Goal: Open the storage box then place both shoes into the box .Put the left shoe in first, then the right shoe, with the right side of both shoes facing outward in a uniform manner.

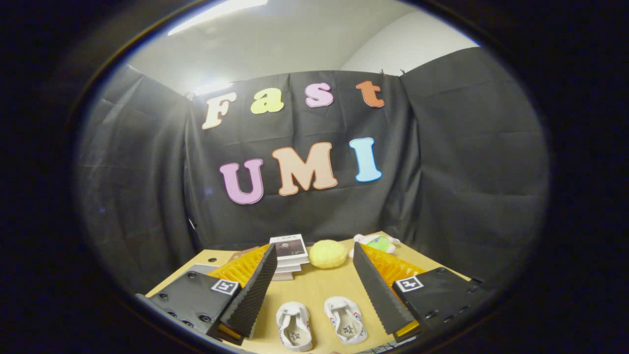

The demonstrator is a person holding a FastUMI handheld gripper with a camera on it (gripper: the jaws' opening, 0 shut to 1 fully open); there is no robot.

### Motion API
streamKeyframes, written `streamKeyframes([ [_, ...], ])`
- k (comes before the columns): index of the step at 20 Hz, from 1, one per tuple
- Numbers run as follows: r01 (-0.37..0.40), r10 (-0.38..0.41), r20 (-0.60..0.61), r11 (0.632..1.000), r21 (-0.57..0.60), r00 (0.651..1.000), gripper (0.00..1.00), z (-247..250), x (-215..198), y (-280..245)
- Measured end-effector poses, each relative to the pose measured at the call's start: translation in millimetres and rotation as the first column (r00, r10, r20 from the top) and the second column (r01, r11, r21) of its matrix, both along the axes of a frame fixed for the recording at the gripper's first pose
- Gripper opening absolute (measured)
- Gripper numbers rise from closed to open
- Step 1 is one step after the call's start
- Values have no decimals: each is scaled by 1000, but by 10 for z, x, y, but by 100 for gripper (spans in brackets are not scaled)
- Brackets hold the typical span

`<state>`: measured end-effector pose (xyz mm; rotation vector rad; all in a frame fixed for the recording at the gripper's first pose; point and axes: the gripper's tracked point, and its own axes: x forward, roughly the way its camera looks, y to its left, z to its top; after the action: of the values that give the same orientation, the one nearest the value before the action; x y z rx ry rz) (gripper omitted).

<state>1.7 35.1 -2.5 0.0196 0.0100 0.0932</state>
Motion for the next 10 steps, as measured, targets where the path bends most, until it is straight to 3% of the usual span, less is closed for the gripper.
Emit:
streamKeyframes([
  [5,-32,33,-49,999,29,998,99,-164,17,108],
  [10,-100,135,-170,975,199,976,100,-515,36,366],
])
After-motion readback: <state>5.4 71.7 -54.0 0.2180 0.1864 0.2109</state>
